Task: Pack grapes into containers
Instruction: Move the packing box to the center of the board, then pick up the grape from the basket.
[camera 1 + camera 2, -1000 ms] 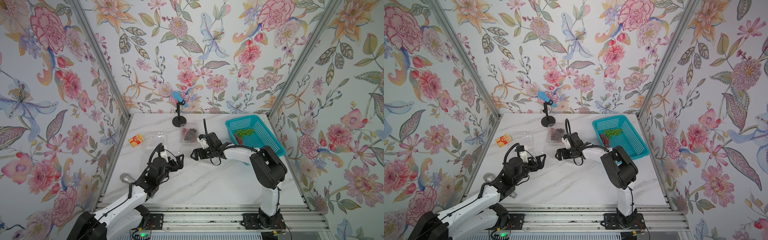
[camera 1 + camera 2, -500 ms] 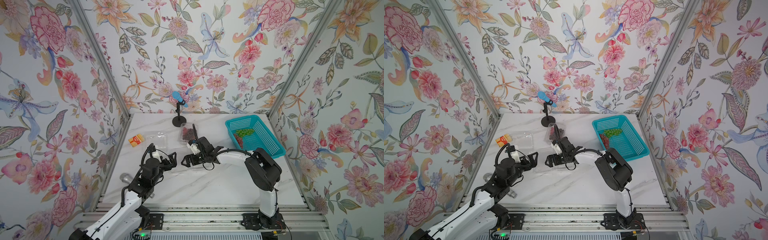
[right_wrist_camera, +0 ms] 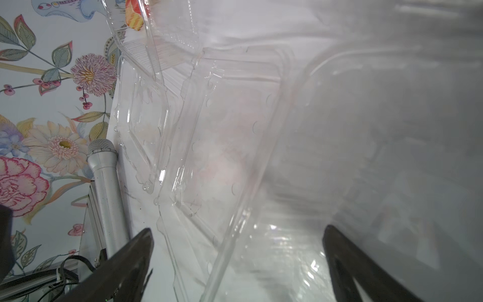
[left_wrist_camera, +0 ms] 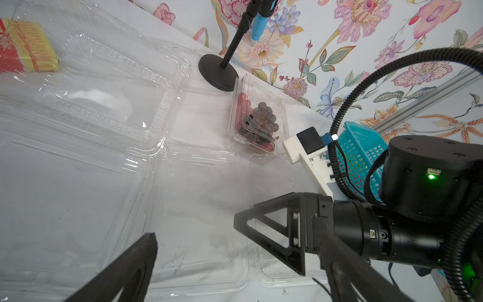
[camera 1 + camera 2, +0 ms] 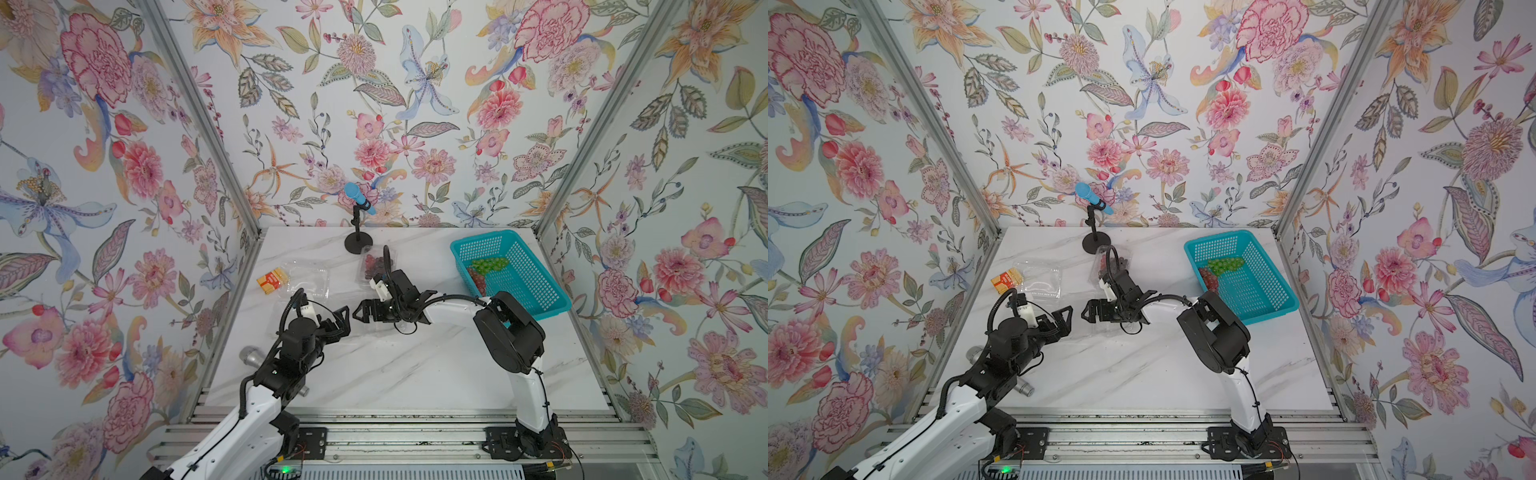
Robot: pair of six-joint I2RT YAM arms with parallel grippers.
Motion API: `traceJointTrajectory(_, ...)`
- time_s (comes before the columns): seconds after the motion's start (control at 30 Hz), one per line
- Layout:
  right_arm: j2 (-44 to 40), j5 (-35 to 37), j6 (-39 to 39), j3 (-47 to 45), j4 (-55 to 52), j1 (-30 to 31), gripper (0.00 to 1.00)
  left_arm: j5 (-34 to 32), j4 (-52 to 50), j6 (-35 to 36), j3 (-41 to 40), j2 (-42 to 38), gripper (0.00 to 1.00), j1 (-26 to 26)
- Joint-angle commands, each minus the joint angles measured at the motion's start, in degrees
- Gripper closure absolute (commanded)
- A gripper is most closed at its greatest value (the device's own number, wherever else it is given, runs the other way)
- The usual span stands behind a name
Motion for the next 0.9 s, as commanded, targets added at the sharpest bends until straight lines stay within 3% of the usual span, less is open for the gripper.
traceJointTrajectory(0.0,0.3,-0.5,4.3,0.1,3.6,-0.5,0.00,-0.8,-1.7,0.2,-0.6,-0.8,0.00,0.6)
traceJointTrajectory(0.27,-8.5,0.3,5.3,-3.4,2.0,-1.2,0.00,1.5,-2.6,0.9,2.5,0.3,0.00,0.5)
traceJointTrajectory(0.57,-23.1,3.9,2.2,-9.2,-4.2,-6.0,0.01,8.9,0.9,3.3,5.8,4.5,0.00,0.5)
traceJointTrajectory(0.73,-32.9,9.6,-3.8,-9.2,-17.1,-17.3,0.00,13.3,4.1,3.8,6.8,4.9,0.00,0.1)
traceJointTrajectory(0.87,-37.8,8.0,-6.6,-11.1,-22.0,-30.3,0.00,15.8,8.3,6.7,9.1,8.6,0.00,-3.4)
